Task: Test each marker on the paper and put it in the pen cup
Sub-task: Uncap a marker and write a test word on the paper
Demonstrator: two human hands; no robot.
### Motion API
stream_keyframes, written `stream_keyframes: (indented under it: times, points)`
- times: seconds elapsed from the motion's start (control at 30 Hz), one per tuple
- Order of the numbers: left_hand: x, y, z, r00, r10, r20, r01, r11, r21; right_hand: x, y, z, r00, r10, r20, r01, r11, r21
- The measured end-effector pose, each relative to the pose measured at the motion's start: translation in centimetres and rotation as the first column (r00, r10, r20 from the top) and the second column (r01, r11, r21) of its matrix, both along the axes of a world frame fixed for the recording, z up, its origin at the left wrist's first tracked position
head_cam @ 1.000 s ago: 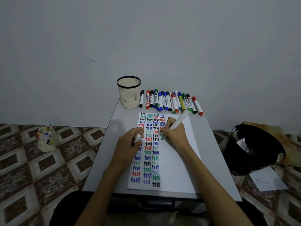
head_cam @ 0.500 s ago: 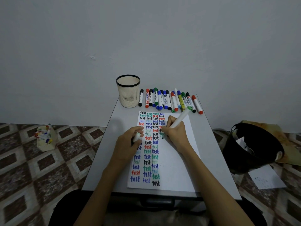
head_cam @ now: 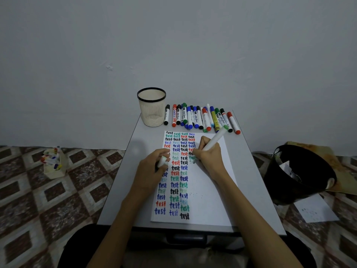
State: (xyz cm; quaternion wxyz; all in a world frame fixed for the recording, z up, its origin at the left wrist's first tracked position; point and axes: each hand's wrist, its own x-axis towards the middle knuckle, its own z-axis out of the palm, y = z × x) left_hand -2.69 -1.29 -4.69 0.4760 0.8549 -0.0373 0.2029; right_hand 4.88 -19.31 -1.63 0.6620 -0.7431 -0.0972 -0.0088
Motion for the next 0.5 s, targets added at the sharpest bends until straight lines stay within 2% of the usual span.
stream_keyframes:
  times: [0.13, 0.2, 0.33, 0.5]
  points:
    - [-0.14, 0.02, 0.00, 1.000, 0.001, 0.002, -0.001, 1.000, -0.010, 0.02, 0.06, -0.03, 0.998, -0.061, -0.017, 0.062, 0.997, 0.049]
    - [-0.13, 0.05, 0.00, 1.000, 0.003, 0.001, -0.003, 1.000, -0.022, 0.03, 0.16, -0.17, 0.999, -0.053, 0.012, 0.053, 0.999, 0.002]
    - [-0.03, 0.02, -0.04, 1.000, 0.016, -0.003, -0.016, 0.999, -0.047, 0.16, 0.08, -0.30, 0.998, -0.063, 0.003, 0.063, 0.997, 0.055]
    - [-0.06, 0.12, 0.02, 0.999, 0.050, 0.004, -0.049, 0.992, -0.114, 0.01, 0.16, -0.17, 1.000, -0.020, 0.007, 0.020, 0.999, 0.036]
